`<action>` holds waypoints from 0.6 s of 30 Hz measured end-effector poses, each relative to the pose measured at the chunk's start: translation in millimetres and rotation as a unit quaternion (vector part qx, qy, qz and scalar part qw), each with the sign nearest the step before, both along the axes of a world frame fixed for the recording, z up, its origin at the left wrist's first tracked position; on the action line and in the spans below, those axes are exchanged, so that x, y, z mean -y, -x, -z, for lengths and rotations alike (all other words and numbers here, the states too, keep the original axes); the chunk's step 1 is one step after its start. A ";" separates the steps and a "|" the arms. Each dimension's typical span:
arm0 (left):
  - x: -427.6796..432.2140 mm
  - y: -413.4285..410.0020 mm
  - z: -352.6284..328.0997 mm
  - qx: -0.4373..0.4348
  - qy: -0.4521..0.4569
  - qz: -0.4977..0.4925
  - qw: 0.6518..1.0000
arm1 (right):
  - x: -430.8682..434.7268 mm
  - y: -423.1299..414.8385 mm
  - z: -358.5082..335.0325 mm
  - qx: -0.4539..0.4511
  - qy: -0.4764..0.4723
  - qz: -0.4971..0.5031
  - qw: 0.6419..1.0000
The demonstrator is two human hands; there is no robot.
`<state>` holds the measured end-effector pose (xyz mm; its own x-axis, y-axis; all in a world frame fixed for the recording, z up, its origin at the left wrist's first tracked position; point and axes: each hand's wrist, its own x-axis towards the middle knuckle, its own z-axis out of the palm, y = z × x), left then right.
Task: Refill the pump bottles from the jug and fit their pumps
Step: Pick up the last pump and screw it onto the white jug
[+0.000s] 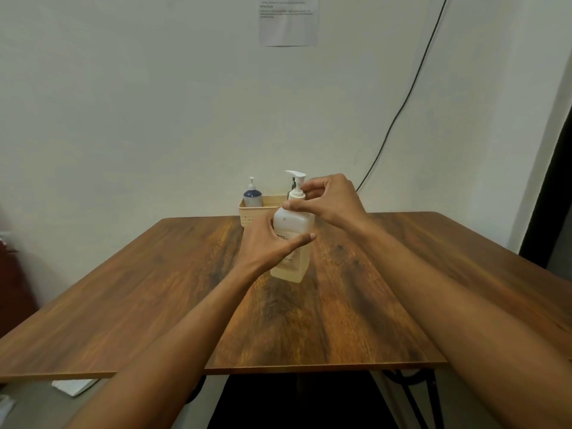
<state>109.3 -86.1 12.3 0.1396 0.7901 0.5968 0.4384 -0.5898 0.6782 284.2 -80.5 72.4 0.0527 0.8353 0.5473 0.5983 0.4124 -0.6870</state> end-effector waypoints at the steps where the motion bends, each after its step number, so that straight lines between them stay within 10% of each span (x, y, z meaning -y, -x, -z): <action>1: -0.7 0.7 -2.0 -0.004 -0.002 0.004 1.000 | 0.1 -4.1 -3.7 -0.004 0.015 -0.045 0.999; 5: -1.7 1.8 -10.6 -0.006 -0.010 0.021 1.000 | 1.0 -17.9 -20.6 0.009 0.078 -0.199 0.977; 18: -6.0 -5.6 -1.3 0.011 0.000 0.024 1.000 | 5.6 -6.6 -3.3 -0.047 0.025 -0.035 0.998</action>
